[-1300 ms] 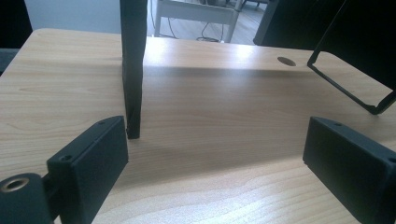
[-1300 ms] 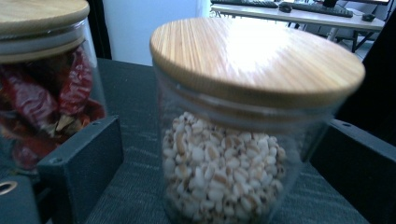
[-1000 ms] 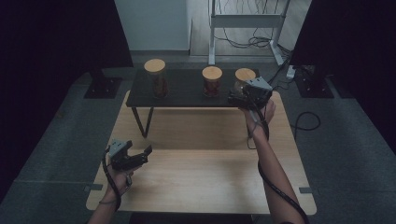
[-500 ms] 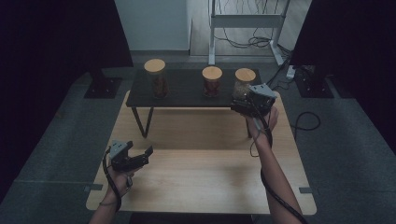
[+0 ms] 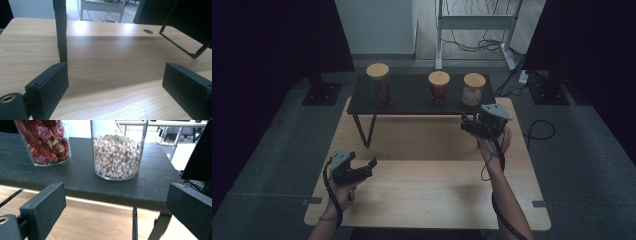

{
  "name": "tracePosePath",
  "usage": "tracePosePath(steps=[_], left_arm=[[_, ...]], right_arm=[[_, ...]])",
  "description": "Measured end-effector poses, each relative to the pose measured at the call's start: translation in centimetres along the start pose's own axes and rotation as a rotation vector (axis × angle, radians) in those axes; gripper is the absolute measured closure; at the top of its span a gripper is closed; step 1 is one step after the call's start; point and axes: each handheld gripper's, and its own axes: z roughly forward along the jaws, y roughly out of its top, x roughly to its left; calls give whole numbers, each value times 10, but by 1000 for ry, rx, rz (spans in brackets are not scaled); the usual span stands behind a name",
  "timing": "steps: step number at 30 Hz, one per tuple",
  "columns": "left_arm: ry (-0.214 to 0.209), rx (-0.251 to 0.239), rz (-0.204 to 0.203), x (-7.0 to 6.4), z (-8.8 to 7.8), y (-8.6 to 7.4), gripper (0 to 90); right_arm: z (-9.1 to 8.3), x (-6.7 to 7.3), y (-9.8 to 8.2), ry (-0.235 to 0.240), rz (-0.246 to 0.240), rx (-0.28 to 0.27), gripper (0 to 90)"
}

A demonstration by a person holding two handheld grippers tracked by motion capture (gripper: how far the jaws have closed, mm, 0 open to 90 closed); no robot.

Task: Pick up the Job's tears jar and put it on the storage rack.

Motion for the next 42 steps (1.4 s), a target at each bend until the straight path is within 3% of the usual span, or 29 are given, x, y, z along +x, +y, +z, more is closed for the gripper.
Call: tracePosePath(steps=[9,15,25,33,42], left_arm=[[0,2,-1,0,1,-1,63],[-3,6,2,-2,2,-1,62],[-3,11,3,-2,3,-1,63],[-5,17,7,-2,5,-2,62],[-4,15,7,-1,4,-2,62]], right_arm=[[-20,0,-25,20,19,-2,23],[-26,0,-41,23,25,26,23],[-26,0,-61,31,53,75,24],[-19,5,-72,54,32,137,23],[-18,8,-73,59,27,131,23]])
